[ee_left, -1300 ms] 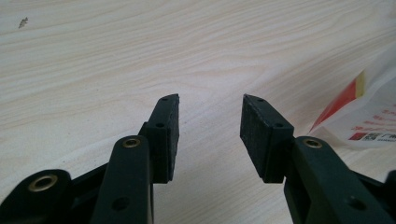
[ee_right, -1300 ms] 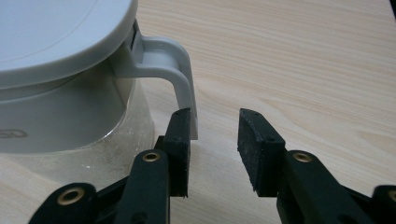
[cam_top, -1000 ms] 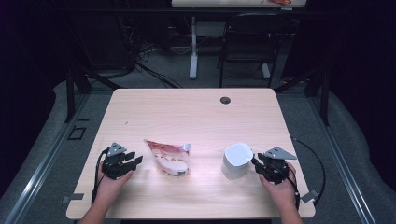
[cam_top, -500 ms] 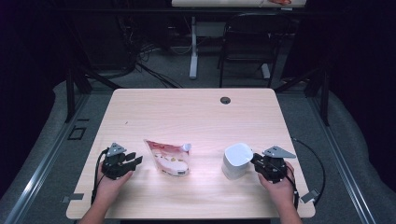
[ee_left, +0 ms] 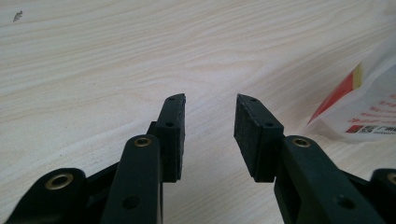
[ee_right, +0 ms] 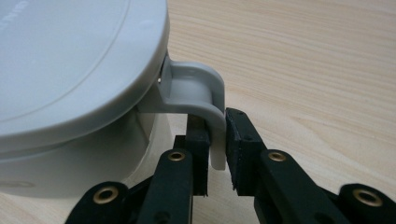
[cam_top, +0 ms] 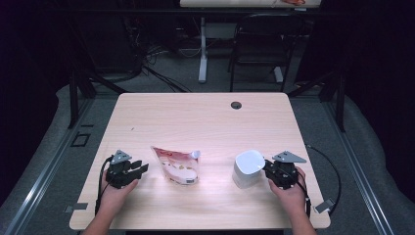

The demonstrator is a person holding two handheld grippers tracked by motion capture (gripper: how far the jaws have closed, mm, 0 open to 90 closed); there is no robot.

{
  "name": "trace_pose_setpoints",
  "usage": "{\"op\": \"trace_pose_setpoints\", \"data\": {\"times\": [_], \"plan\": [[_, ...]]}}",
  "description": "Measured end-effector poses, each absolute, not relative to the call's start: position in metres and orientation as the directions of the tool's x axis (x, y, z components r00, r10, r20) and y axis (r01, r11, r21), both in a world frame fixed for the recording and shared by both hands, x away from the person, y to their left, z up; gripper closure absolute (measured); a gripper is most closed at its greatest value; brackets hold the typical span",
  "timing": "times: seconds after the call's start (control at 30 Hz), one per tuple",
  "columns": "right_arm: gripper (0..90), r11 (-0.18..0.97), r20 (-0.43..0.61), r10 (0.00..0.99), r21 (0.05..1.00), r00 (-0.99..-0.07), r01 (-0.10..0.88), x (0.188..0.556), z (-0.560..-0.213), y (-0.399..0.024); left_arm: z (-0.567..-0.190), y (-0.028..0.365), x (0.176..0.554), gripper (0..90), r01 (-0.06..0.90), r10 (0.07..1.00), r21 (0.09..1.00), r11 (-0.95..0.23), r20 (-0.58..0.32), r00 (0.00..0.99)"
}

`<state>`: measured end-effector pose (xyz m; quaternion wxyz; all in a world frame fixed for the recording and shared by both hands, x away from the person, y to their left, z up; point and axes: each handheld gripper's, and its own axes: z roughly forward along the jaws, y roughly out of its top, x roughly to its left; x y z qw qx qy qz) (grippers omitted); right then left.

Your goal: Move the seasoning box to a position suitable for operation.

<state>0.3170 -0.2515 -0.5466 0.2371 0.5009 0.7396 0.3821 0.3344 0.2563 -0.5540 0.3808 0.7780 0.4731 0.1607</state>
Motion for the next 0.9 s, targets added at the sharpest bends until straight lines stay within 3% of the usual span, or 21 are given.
{"op": "trace_pose_setpoints", "data": {"times": [0.43,0.9], "plan": [[80.1,0.186,0.036,0.939,0.783,-0.342,0.593,0.308,-0.543,-0.248,-0.553,0.256,0.337,64.8,0.611,0.857,0.748,-0.259,-0.113,0.502],[82.1,0.224,0.011,0.933,0.765,-0.361,0.604,0.287,-0.540,-0.243,-0.551,0.254,0.339,65.8,0.610,0.852,0.746,-0.268,-0.112,0.511]]}}
